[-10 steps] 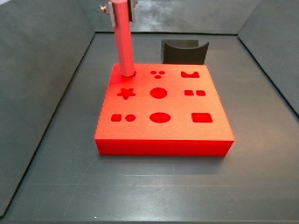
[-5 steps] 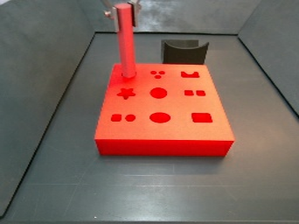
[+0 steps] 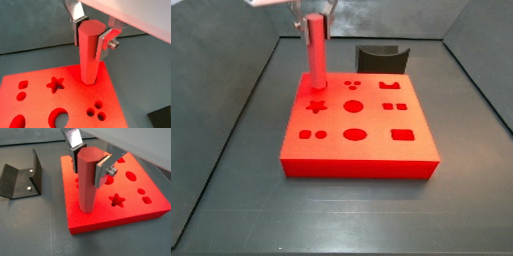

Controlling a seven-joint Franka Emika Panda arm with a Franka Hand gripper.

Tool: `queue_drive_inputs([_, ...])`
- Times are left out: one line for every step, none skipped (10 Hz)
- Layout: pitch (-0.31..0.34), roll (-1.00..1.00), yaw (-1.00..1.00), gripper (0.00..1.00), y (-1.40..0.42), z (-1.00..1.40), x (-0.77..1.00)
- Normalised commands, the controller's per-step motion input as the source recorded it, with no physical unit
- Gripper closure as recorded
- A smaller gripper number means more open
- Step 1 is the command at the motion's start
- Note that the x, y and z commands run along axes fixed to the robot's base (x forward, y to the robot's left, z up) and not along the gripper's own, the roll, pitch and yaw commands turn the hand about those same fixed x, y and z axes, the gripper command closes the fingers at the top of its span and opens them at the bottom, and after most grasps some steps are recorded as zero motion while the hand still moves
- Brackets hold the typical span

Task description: Insert the hexagon object.

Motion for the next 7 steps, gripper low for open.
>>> queue_drive_inputs([0.000, 0.12, 0.00, 1.00, 0.00, -0.92, 0.00])
queue_drive_inputs([0.000, 0.20, 0.00, 1.00, 0.00, -0.73, 0.00])
queue_drive_inputs([0.000, 0.30, 0.00, 1.00, -0.01, -0.57, 0.00])
queue_drive_inputs([0.011, 0.32, 0.00, 1.00, -0.02, -0.54, 0.00])
queue_drive_inputs([0.001, 0.23, 0.00, 1.00, 0.00, -0.46, -0.03])
queue_drive_inputs([0.000, -0.02, 0.00, 1.00, 0.00, 0.00, 0.00])
queue_drive_inputs([0.000, 0.00, 0.00, 1.00, 0.00, 0.00, 0.00])
